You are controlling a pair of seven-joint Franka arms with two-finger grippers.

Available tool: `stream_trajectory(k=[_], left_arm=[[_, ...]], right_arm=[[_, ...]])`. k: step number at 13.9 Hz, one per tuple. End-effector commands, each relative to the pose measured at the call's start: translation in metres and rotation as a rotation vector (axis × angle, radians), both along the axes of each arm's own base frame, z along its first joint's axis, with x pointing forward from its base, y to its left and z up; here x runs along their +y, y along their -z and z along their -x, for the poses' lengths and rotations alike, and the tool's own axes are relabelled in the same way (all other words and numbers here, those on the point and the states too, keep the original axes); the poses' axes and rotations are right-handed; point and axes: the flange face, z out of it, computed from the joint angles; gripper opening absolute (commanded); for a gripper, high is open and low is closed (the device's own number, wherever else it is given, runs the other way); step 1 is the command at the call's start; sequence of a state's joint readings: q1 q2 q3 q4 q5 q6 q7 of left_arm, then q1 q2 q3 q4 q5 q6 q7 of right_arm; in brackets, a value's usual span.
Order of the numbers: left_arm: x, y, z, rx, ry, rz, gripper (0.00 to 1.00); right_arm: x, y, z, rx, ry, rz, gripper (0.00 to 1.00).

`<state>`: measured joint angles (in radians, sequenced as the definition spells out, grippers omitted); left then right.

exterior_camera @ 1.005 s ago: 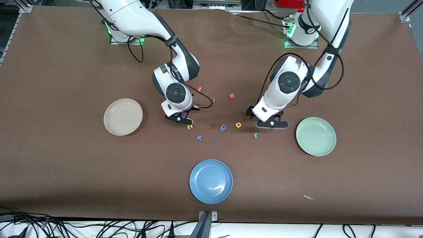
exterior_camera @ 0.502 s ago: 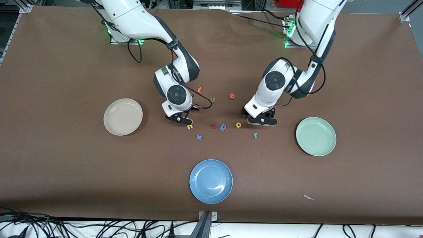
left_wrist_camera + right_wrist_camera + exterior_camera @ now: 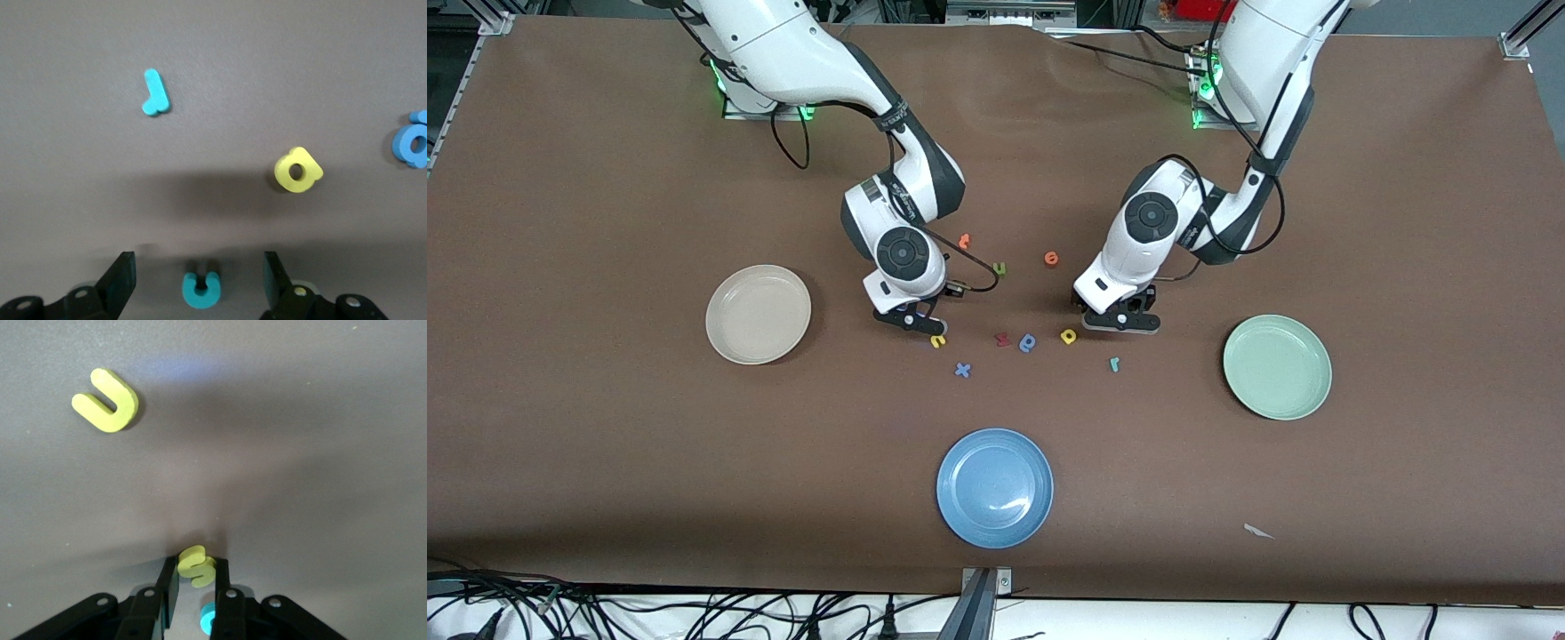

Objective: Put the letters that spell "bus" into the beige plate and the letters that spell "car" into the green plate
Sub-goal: 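Carry the yellow s onto the cream plate and open the right gripper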

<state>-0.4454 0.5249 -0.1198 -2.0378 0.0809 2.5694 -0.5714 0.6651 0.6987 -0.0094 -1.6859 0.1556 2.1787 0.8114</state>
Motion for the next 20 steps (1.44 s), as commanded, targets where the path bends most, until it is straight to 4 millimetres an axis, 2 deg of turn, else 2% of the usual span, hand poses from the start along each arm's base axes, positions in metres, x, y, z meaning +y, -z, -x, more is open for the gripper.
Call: stream_trajectory(k=[1,3,4,7,9,12,13,15,16,17,18,19,20], left_arm=[[-0.003,0.003,0.006,0.013,0.0,-0.035,0.82],[-0.002,0.006,0.008,0.031,0.004,-0.047,0.81],[-0.001,0.007,0.011,0.049,0.005,-0.056,0.79],[-0.002,0.008,0.012,0.071,0.003,-0.066,0.76],[-0.002,0.008,0.011,0.069,0.001,-0.065,0.71],[-0.003,0.011,0.011,0.074,-0.006,-0.064,0.64],[-0.003,0.012,0.011,0.075,-0.005,-0.065,0.6],[-0.003,0.014,0.011,0.079,-0.013,-0.062,0.56],[-0.003,0.014,0.011,0.085,-0.025,-0.055,0.54],[-0.006,0.013,0.014,0.089,-0.022,-0.05,0.49],[-0.008,0.013,0.013,0.089,-0.021,-0.049,0.46],[-0.008,0.012,0.012,0.086,-0.021,-0.047,0.43],[-0.009,0.012,0.013,0.086,-0.02,-0.046,0.39]], right_arm=[[-0.013,-0.032,-0.01,0.007,0.01,0.003,0.09],[-0.041,-0.063,-0.023,0.024,-0.021,0.019,0.1],[-0.064,-0.075,-0.032,0.048,-0.04,0.032,0.1],[-0.136,-0.089,-0.048,0.154,-0.131,0.057,0.1],[-0.174,-0.091,-0.053,0.186,-0.151,0.063,0.1],[-0.23,-0.063,-0.057,0.192,-0.167,0.063,0.1],[-0.253,-0.047,-0.056,0.205,-0.145,0.064,0.1],[-0.273,-0.025,-0.047,0.201,-0.153,0.056,0.12],[-0.28,-0.015,-0.045,0.203,-0.139,0.054,0.17],[-0.28,-0.01,-0.044,0.204,-0.13,0.046,0.28],[-0.279,-0.013,-0.044,0.211,-0.122,0.032,0.63],[-0.278,-0.02,-0.043,0.221,-0.12,0.024,0.71],[-0.275,-0.032,-0.042,0.23,-0.116,0.015,0.72]])
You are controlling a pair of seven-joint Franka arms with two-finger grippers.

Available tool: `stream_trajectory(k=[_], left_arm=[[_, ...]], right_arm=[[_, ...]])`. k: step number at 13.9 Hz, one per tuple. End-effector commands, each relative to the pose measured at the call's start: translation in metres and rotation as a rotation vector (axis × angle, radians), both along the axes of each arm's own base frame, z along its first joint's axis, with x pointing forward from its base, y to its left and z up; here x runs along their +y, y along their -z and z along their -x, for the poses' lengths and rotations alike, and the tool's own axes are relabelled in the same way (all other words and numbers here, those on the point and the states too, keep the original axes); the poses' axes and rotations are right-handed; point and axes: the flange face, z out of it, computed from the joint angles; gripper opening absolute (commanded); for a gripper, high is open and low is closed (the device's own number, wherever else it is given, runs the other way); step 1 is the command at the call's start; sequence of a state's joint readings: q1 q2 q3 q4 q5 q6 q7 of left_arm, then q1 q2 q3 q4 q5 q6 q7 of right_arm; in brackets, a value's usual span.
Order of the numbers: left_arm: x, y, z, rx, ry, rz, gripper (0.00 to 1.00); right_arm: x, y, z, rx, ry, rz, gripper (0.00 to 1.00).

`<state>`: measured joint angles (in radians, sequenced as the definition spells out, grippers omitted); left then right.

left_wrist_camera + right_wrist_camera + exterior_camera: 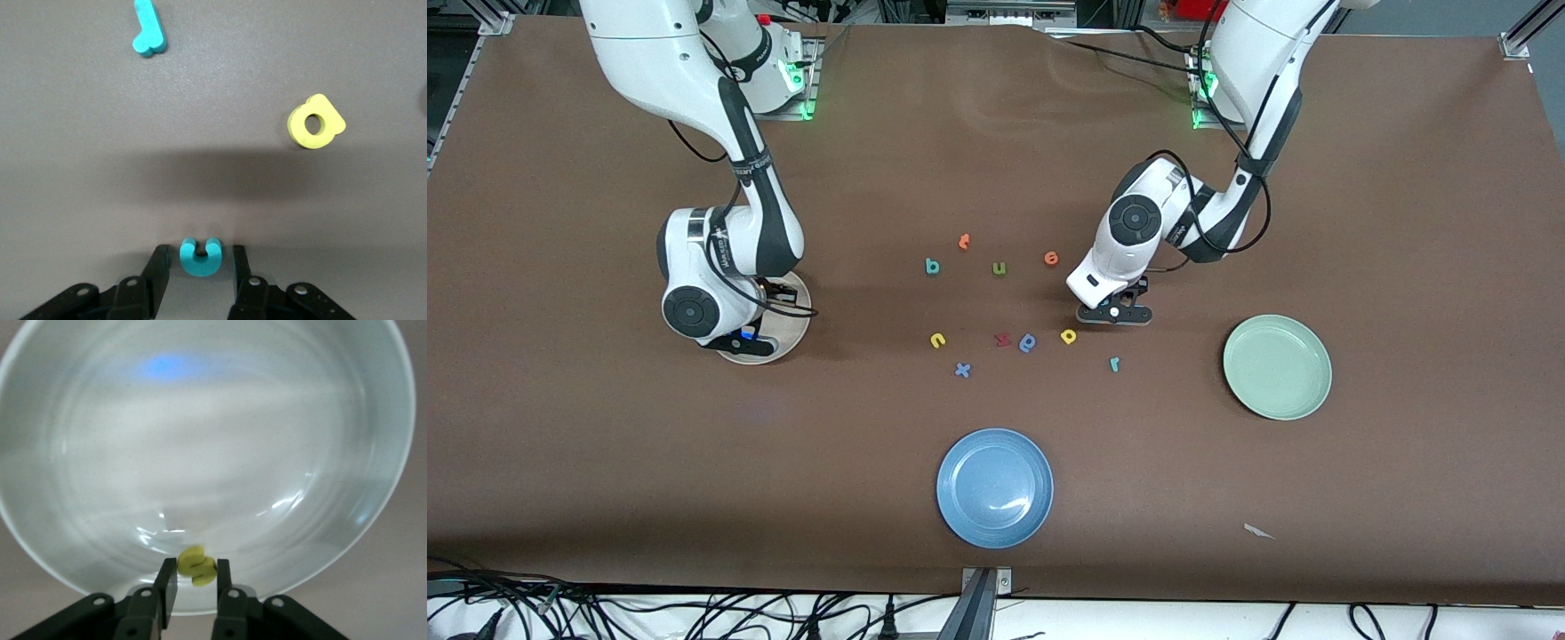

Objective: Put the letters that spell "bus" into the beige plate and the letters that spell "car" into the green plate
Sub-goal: 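Carry the yellow s onto the cream plate and open the right gripper, then grasp teal a with the right gripper while the left gripper carries c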

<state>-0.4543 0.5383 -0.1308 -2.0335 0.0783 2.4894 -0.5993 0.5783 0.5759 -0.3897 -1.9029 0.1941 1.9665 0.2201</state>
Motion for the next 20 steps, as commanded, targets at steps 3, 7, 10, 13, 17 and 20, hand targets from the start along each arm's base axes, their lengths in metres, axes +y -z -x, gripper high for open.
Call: stream_trajectory(k=[3,7,10,13,17,20], left_arm=[[-0.004,0.005,0.0,0.016,-0.008,-0.004,0.35],[-0.004,0.009,-0.004,0.018,-0.006,-0.004,0.26],[-0.002,0.009,-0.005,0.018,-0.003,-0.004,0.2],[0.004,-0.004,-0.015,0.02,-0.018,-0.01,0.16],[0.037,-0.043,-0.063,0.107,0.006,-0.054,0.16],[0.081,-0.064,-0.087,0.149,0.13,-0.055,0.16]], right_arm=[[0.022,-0.062,0.005,0.025,0.024,-0.065,0.72],[0.084,-0.063,0.021,0.018,0.091,-0.081,0.71],[0.142,-0.056,0.031,-0.071,0.188,-0.058,0.7],[0.192,-0.044,0.046,-0.138,0.247,-0.06,0.7],[0.247,-0.025,0.075,-0.174,0.158,-0.092,0.7],[0.27,-0.001,0.089,-0.207,0.137,-0.1,0.7]])
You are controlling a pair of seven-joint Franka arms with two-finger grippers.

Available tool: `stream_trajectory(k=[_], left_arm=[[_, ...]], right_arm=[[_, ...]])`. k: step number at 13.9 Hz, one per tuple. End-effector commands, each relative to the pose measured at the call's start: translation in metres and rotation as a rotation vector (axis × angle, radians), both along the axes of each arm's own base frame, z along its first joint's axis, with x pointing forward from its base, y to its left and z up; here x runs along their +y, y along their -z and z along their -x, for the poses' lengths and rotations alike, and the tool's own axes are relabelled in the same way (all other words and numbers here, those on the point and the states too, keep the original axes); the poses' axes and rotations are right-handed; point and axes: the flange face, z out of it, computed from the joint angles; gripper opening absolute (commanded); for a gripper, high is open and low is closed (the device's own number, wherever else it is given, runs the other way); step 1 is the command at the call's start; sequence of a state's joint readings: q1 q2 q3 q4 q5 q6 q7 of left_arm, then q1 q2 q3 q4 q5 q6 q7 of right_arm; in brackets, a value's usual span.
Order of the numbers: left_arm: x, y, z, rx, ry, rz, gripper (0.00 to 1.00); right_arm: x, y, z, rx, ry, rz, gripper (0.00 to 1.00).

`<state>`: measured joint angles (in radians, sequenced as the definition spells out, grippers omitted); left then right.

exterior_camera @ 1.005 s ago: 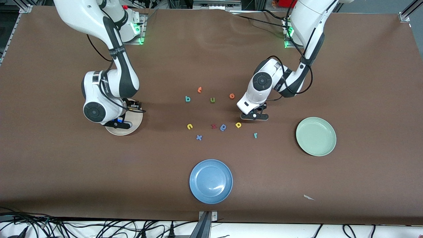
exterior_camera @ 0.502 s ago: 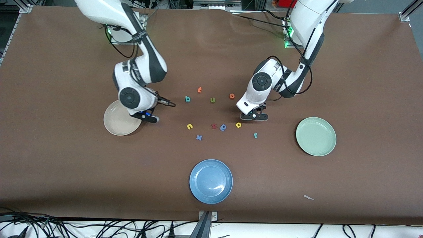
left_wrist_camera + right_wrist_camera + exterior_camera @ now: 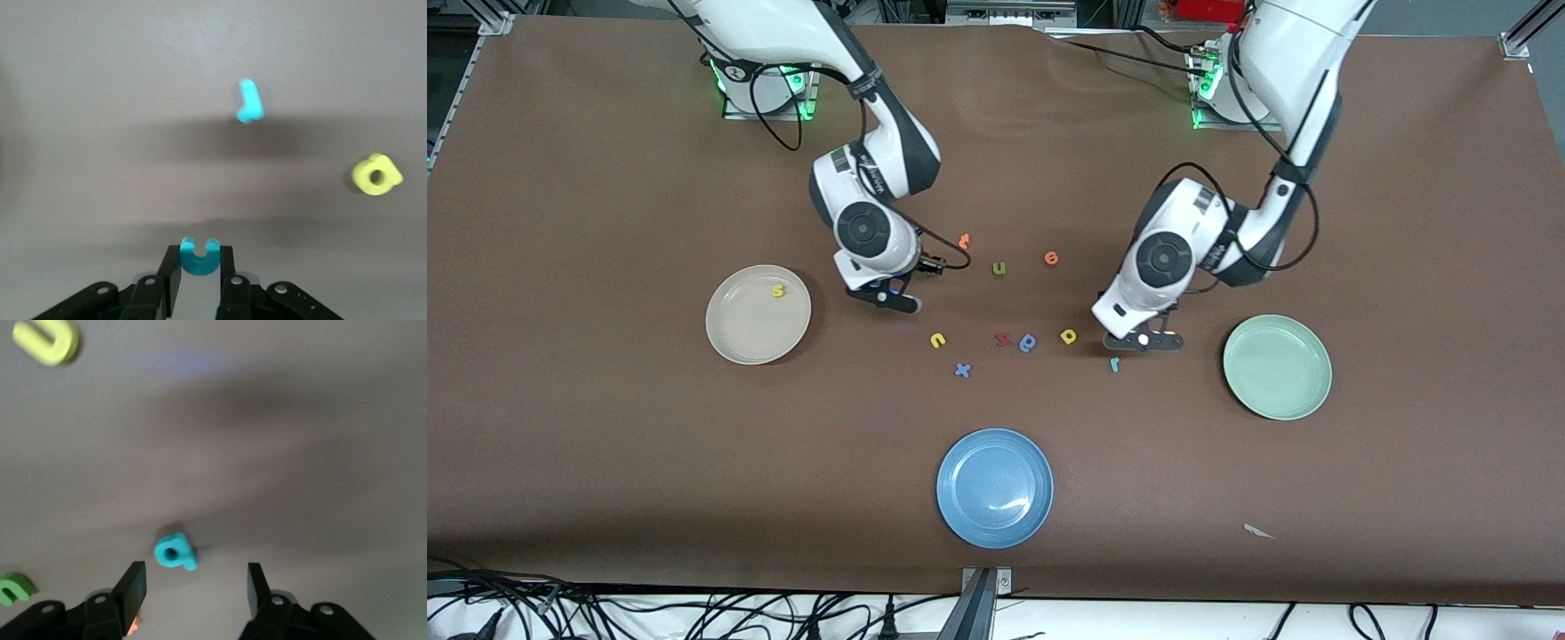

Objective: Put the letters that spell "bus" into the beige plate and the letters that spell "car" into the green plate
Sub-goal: 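Grasp teal a with the right gripper while the left gripper carries c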

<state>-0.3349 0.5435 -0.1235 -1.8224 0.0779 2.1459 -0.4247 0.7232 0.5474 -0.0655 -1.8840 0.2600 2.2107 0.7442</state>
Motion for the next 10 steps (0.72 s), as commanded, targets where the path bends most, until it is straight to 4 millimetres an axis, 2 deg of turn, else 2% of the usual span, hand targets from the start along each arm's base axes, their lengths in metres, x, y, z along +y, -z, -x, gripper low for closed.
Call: stream_trajectory(k=[1,4,5,8,10], left_arm=[[0.048,-0.017,-0.024,0.035,0.114,0.026,0.16],[0.101,-0.02,-0.04,0.056,0.208,0.061,0.16],[0.119,-0.021,-0.045,0.063,0.237,0.071,0.16],[0.167,-0.022,-0.055,0.071,0.348,0.05,0.16],[0.189,-0.024,-0.065,0.062,0.397,0.015,0.17]], right_arm=[[0.011,0.014,0.006,-0.026,0.008,-0.011,0.67],[0.011,0.016,0.006,-0.024,0.007,-0.009,0.64],[0.011,0.023,0.007,-0.019,0.005,-0.002,0.58],[0.018,0.028,0.013,-0.028,-0.005,-0.004,0.53],[0.017,0.031,0.013,-0.028,-0.006,-0.003,0.47]])
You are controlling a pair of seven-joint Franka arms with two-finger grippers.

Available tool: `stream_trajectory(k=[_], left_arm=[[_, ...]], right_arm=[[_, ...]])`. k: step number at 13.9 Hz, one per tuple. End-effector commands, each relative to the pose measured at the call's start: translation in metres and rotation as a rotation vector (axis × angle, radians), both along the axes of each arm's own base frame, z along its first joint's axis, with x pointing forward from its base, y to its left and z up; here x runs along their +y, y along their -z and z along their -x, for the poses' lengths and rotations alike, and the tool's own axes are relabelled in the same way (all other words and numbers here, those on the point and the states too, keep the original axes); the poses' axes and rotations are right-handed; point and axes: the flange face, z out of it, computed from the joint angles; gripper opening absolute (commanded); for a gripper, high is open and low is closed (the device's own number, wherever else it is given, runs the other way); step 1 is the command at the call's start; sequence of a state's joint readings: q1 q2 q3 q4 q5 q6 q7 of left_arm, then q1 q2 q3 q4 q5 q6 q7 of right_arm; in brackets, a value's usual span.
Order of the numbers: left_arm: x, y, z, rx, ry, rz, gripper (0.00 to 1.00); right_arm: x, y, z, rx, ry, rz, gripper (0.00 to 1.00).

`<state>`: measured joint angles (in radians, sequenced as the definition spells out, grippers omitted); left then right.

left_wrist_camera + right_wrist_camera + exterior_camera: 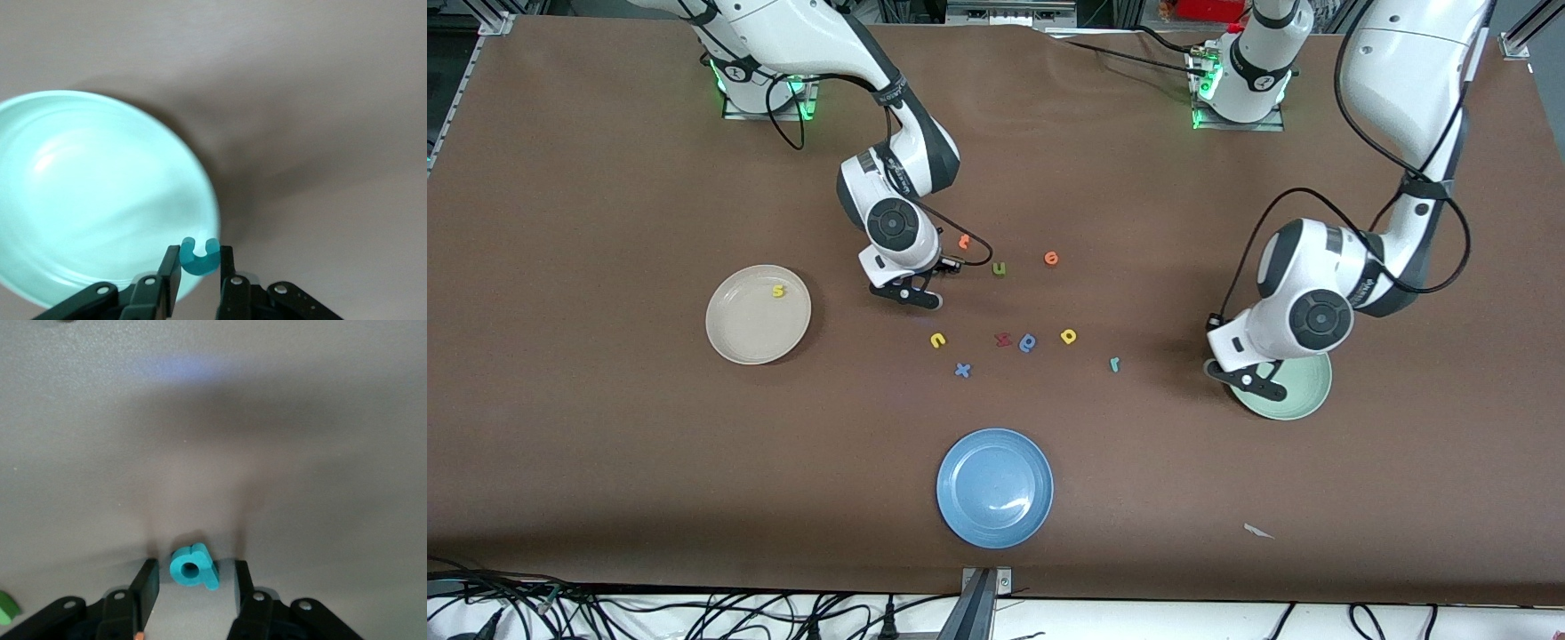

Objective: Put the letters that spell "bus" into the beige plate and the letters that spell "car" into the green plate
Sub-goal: 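Grasp teal a with the right gripper while the left gripper carries c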

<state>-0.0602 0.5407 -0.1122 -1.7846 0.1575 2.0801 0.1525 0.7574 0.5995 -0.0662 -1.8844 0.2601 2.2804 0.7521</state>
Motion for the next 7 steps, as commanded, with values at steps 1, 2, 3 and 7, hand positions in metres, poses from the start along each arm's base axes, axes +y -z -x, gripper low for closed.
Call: stream_trajectory(k=[1,2,3,7], left_arm=[[0.025,-0.011,-0.012,-0.011,0.061,-0.029,0.17],[0.035,-0.01,-0.018,-0.017,0.049,-0.028,0.17],[0.042,-0.005,-0.02,-0.015,0.071,-0.04,0.17],[0.05,0.005,-0.022,-0.01,0.153,-0.118,0.26]], right_arm=[[0.003,0.007,0.003,-0.001,0.011,-0.004,0.42],[0.003,0.008,0.004,0.004,0.009,-0.001,0.25],[0.002,0.007,0.003,0.005,0.01,0.0,0.15],[-0.002,-0.021,-0.002,0.012,0.008,-0.006,0.08]])
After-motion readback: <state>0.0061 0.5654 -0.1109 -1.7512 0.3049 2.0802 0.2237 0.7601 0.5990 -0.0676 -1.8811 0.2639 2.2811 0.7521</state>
